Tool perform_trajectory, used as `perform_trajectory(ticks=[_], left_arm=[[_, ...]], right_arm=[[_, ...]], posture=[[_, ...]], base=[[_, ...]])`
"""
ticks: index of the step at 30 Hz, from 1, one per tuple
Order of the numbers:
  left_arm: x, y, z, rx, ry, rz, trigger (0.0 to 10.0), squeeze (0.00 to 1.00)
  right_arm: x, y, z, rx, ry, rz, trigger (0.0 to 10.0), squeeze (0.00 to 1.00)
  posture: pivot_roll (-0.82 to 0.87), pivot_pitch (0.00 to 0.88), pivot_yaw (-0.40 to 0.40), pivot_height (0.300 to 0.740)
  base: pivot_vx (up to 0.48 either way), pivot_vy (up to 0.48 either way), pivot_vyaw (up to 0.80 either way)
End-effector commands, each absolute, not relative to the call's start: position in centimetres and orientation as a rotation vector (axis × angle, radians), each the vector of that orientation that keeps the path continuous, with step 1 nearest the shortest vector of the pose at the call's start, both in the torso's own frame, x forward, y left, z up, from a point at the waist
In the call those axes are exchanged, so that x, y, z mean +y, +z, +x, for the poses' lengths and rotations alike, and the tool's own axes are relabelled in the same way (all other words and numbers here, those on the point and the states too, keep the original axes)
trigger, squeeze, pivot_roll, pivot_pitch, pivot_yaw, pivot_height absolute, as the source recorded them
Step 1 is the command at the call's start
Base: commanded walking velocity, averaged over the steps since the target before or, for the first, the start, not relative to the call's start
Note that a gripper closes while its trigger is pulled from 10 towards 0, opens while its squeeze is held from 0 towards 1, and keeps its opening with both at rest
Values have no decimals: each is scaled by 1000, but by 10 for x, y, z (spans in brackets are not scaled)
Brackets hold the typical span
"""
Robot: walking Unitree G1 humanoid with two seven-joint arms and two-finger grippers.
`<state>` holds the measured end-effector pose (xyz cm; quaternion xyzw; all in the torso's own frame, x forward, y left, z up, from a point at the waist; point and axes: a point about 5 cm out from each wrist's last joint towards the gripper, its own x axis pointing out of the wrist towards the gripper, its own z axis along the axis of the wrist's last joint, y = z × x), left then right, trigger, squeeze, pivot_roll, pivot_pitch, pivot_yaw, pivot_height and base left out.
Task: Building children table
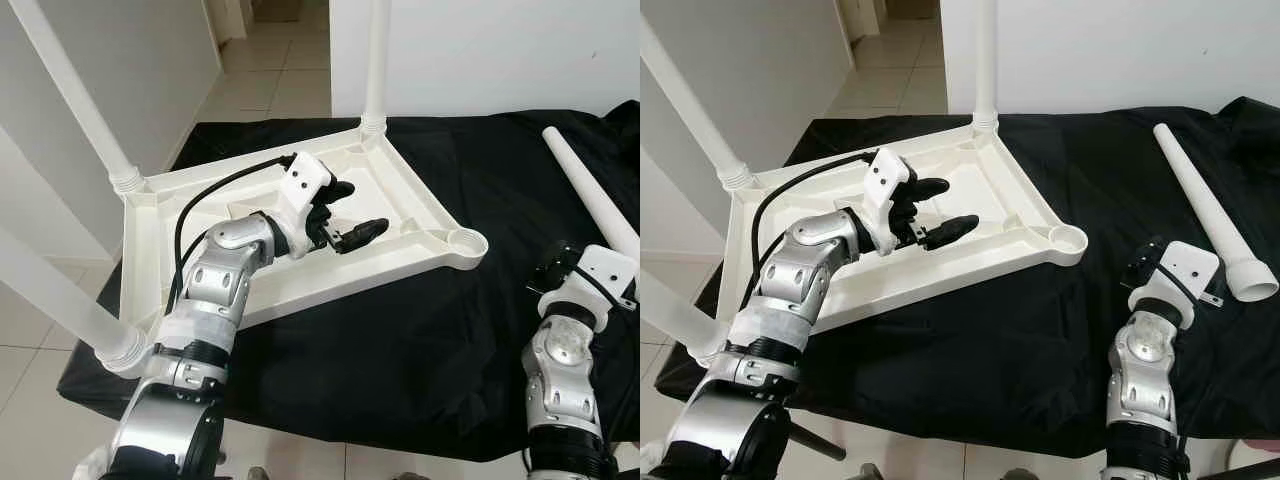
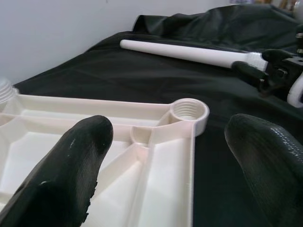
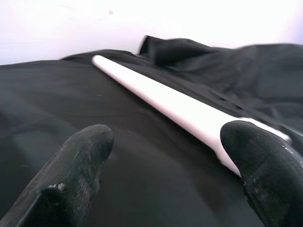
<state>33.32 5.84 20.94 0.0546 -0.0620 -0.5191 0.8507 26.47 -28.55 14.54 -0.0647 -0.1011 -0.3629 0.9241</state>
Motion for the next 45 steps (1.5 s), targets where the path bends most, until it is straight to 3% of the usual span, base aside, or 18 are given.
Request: perform_trajectory(ticks=[1,5,6,7,18,23,39,45], left_arm=[[64,210,336,-132,-932,115,10000,0],[62,210,334,-131,-934,121,10000,0],[61,210,333,-127,-941,125,10000,0],[59,210,331,-127,-946,123,10000,0],[55,212,328,-130,-953,134,10000,0],[52,214,326,-129,-953,145,10000,0],[56,217,325,-114,-936,169,10000,0],[60,218,324,-110,-917,171,10000,0]], right_arm=[[-294,138,255,-199,-816,-79,10000,1000],[-298,133,250,-200,-851,-8,10000,1000],[-299,130,248,-202,-858,32,10000,800],[-302,127,247,-209,-862,75,10000,0],[-314,126,245,-242,-860,165,10000,0],[-327,130,252,-287,-791,269,10000,0],[-345,149,272,-348,-698,350,10000,0],[-337,143,267,-397,-671,395,10000,0]], posture=[[-108,0,73,740],[-108,0,73,740],[-112,0,76,740],[-112,0,76,740],[-114,0,87,740],[-105,7,93,740],[-79,39,102,740],[-71,45,103,740]], base=[[0,0,0],[0,0,0],[0,0,0],[0,0,0],[0,0,0],[0,0,0],[0,0,0],[0,0,0]])
